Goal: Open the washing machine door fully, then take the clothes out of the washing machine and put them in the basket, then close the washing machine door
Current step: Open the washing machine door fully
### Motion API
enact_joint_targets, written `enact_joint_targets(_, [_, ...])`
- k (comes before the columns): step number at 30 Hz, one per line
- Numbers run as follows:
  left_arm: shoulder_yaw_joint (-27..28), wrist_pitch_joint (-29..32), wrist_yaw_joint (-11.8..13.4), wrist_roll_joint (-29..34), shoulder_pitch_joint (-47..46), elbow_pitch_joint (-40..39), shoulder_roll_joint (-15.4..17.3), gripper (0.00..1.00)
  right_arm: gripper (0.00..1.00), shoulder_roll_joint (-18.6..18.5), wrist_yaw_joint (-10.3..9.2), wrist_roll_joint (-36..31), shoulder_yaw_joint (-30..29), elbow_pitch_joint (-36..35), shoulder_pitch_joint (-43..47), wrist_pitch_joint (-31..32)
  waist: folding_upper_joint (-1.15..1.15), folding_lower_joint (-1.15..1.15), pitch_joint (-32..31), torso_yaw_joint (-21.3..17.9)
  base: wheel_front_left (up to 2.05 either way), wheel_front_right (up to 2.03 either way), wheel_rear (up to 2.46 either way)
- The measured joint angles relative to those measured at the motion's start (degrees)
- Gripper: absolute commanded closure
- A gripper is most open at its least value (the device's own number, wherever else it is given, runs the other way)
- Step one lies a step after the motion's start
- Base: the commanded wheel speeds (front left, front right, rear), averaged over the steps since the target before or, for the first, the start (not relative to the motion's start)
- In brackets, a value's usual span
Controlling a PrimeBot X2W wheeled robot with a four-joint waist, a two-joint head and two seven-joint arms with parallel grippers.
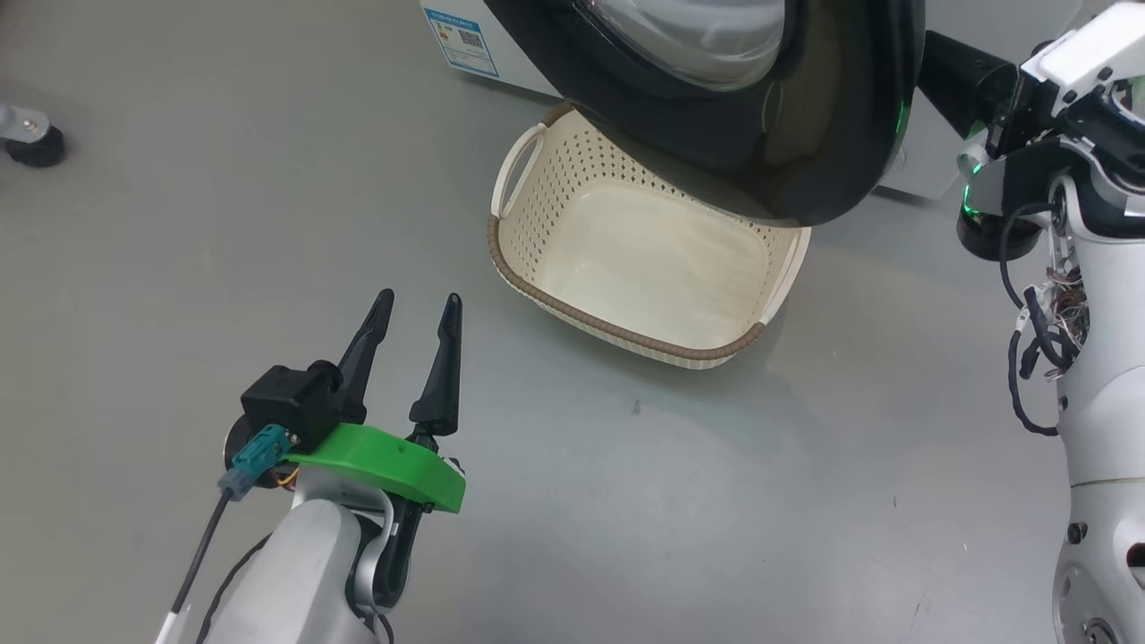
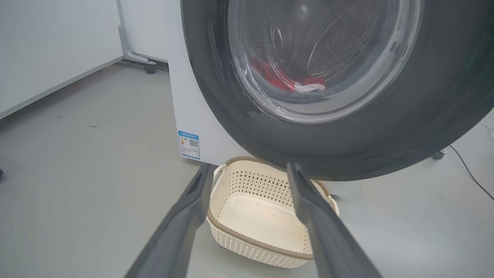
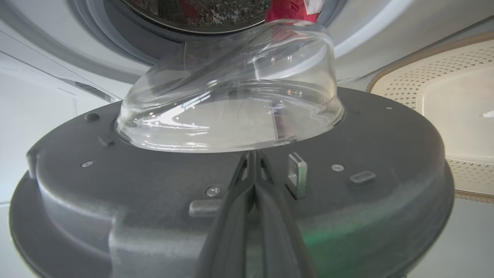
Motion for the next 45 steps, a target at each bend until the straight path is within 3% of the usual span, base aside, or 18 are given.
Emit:
enact_joint_targets(19, [-0.32,0.0,0.52,0.22,0.12,0.51,0.01,0.0,1.0,2.54,-0.44,3.98,0.77,1.12,4.15,3.36,0.0,0.0,-3.22,-0.3,0.0,0.0,0.0])
enact_joint_targets(45, [-0.56,0.0,0.55,0.94,0.3,0.74,0.01,0.0,1.0,3.6,-0.73,10.71,6.73,0.67,7.99,5.3,0.0,0.0,-5.16,-0.38,0.0,0.0,0.0])
